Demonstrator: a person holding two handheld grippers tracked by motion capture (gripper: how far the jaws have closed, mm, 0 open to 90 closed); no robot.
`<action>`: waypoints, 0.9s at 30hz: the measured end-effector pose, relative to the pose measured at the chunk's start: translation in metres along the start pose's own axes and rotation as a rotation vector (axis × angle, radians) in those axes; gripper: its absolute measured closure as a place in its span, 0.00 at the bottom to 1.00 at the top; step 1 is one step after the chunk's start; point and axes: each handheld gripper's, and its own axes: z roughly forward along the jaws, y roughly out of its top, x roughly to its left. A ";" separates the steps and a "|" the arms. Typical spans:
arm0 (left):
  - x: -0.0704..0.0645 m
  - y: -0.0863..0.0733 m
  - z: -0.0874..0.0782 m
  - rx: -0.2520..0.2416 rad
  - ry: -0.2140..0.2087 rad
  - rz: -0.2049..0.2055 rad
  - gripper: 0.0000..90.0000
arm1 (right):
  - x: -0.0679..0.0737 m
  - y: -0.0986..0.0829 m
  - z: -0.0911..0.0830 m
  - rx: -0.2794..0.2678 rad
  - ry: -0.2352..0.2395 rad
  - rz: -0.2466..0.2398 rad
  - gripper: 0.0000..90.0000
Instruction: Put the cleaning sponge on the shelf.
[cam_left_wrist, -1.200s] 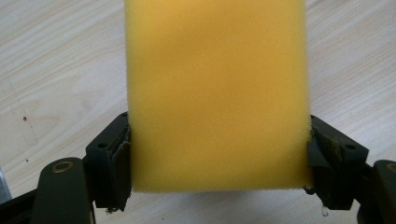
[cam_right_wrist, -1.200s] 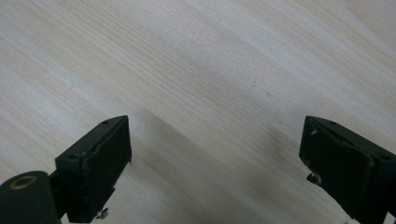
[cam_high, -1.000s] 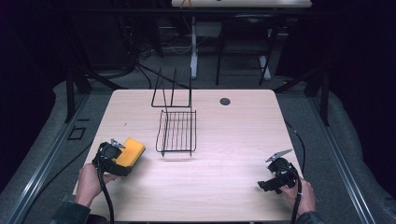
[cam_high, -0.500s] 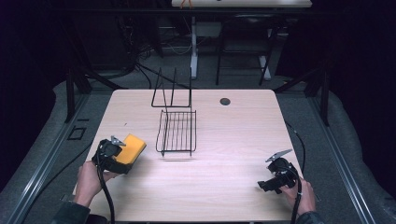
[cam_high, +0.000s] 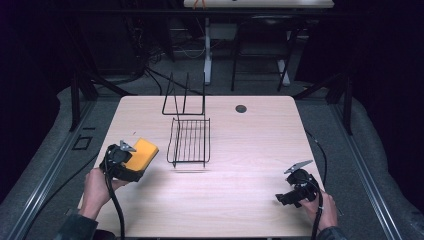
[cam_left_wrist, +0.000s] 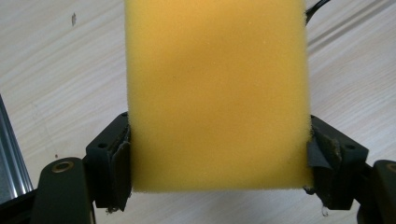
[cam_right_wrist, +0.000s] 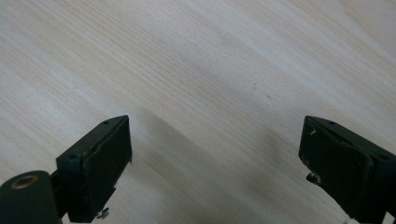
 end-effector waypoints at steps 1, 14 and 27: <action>-0.001 0.002 0.000 -0.005 -0.003 0.006 0.25 | 0.000 0.000 0.000 -0.002 0.001 -0.003 0.10; 0.002 0.018 0.001 -0.019 -0.010 -0.003 0.25 | 0.001 0.000 0.000 -0.003 0.005 -0.010 0.10; 0.001 0.031 -0.004 -0.048 -0.010 0.009 0.25 | 0.002 0.000 -0.001 0.007 0.002 -0.021 0.10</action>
